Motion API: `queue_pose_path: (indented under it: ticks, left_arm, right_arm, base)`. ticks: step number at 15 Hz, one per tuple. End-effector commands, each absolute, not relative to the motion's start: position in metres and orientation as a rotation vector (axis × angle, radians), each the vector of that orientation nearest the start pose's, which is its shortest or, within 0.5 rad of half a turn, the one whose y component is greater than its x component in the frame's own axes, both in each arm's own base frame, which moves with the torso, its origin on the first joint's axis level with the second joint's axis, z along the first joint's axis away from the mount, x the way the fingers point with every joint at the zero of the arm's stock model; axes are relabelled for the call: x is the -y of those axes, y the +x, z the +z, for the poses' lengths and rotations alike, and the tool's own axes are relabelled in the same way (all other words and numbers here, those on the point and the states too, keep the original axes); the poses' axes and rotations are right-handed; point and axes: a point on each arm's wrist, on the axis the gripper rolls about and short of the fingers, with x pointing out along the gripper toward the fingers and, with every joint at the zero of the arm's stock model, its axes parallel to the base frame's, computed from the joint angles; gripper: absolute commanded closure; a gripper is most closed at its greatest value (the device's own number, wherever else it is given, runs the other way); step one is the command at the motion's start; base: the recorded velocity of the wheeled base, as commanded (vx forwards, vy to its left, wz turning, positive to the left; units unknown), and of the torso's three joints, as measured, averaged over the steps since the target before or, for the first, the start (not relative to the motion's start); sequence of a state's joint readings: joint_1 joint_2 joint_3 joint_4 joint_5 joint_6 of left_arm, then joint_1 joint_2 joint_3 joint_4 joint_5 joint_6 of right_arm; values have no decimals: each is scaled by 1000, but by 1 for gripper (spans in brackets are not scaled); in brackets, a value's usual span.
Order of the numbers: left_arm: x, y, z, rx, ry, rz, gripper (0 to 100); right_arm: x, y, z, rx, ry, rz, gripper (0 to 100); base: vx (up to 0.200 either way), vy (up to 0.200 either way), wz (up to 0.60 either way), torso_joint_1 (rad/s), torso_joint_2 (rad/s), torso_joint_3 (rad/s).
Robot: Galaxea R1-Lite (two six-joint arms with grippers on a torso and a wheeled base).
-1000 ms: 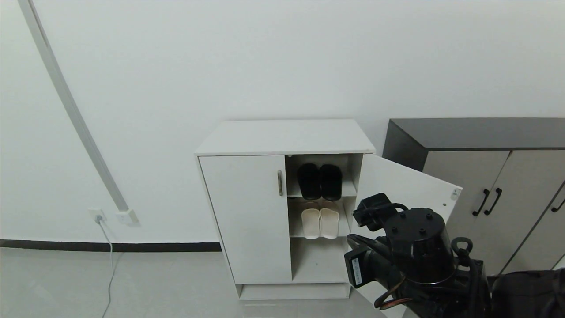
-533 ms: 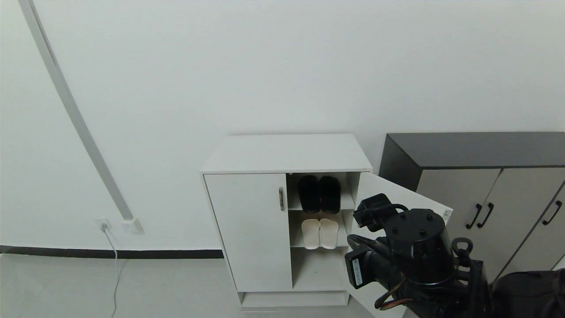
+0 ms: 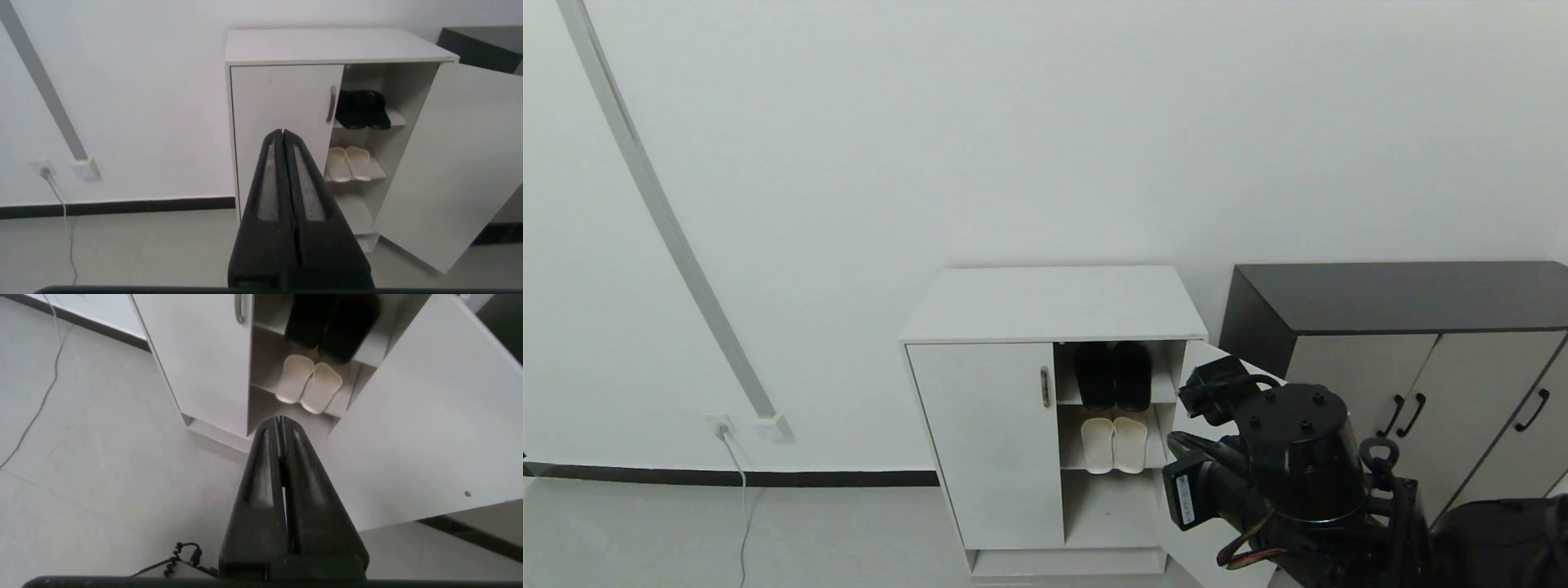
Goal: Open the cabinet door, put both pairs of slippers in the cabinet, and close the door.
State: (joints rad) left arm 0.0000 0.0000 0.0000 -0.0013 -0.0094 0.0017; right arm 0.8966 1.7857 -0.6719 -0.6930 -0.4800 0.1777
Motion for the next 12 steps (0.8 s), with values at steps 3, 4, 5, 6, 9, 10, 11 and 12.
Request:
queue_pose_path:
  ticks: [3,4,5,6,9,10,11,12]
  left_arm:
    - [0,-23,76,2,2,-9,100]
    - [0,-23,76,2,2,-9,100]
    - [0,-23,76,2,2,-9,100]
    - [0,-23,76,2,2,-8,100]
    - [0,-23,76,2,2,-8,100]
    - [0,-23,76,2,2,-8,100]
    - [0,-23,76,2,2,-8,100]
    - [0,-23,76,2,2,-8,100]
  right_arm:
    - [-227,196,128,-364,-99,376,100]
    - [-227,196,128,-364,-99,376,100]
    - [-227,196,128,-364,-99,376,100]
    - [-227,196,128,-364,-101,376,100]
    - [-226,195,126,-370,-112,378,100]
    - [-226,195,126,-370,-117,379,100]
    - [-226,195,126,-369,-118,379,100]
    - [-226,195,126,-369,-118,379,100]
  base:
    - [0,0,0,163,-354,-190]
    - [0,0,0,173,-334,-188]
    - [0,0,0,163,-339,-193]
    - [0,0,0,61,-149,-66]
    - [0,0,-600,23,-38,-22]
    - [0,0,-600,2,-12,2]
    - [0,0,-600,-7,-2,7]
    - [0,0,-600,-2,-2,2]
